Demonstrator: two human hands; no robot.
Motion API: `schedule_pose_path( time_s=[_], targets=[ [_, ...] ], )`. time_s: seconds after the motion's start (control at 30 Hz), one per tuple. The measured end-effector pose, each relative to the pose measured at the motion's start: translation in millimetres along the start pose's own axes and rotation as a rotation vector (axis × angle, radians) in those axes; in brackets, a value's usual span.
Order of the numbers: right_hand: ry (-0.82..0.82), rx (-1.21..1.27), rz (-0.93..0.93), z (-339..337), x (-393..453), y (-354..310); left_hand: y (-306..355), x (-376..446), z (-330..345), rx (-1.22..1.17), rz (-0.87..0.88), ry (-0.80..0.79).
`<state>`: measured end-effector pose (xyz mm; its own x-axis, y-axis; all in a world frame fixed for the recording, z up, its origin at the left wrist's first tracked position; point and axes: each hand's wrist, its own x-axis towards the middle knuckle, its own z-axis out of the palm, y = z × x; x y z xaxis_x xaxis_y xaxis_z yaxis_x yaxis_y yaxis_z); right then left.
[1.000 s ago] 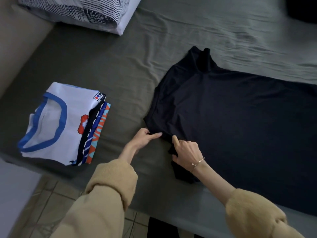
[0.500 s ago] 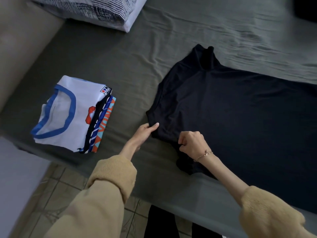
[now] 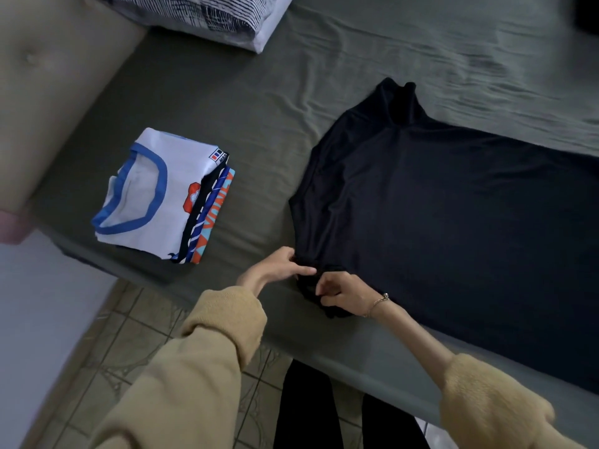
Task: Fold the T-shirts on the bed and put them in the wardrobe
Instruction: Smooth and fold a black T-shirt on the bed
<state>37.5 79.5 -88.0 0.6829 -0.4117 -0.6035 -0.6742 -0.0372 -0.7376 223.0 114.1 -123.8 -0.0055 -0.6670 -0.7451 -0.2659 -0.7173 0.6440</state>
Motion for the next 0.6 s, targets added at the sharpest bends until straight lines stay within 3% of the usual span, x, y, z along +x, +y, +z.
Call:
schedule_pose_path(
  time_s=[0.1,0.17,0.3,0.43,0.5,0.6],
  targets=[
    [-0.051,0.004,0.048,9,-4,5,-4,-7,2,-0.050,-0.087,0.022],
    [0.056,-0.103,0.116,8,-2,10,-5,-11,4,-0.082,-0.124,0.009],
    [0.380,-0.215,0.473,-1,-5,12,-13,-17,7,-0.089,-0.064,0.018],
    [0.350,-0.284,0.730,-7,-13,19,-21,-16,12,0.012,-0.026,0.063],
    [0.416,-0.117,0.788,-4,-10,27,-20,-14,14,-0.088,-0.059,0.062],
    [0.599,0.353,0.870,6,-4,32,-16,-14,14,-0.311,-0.130,0.047]
  ],
)
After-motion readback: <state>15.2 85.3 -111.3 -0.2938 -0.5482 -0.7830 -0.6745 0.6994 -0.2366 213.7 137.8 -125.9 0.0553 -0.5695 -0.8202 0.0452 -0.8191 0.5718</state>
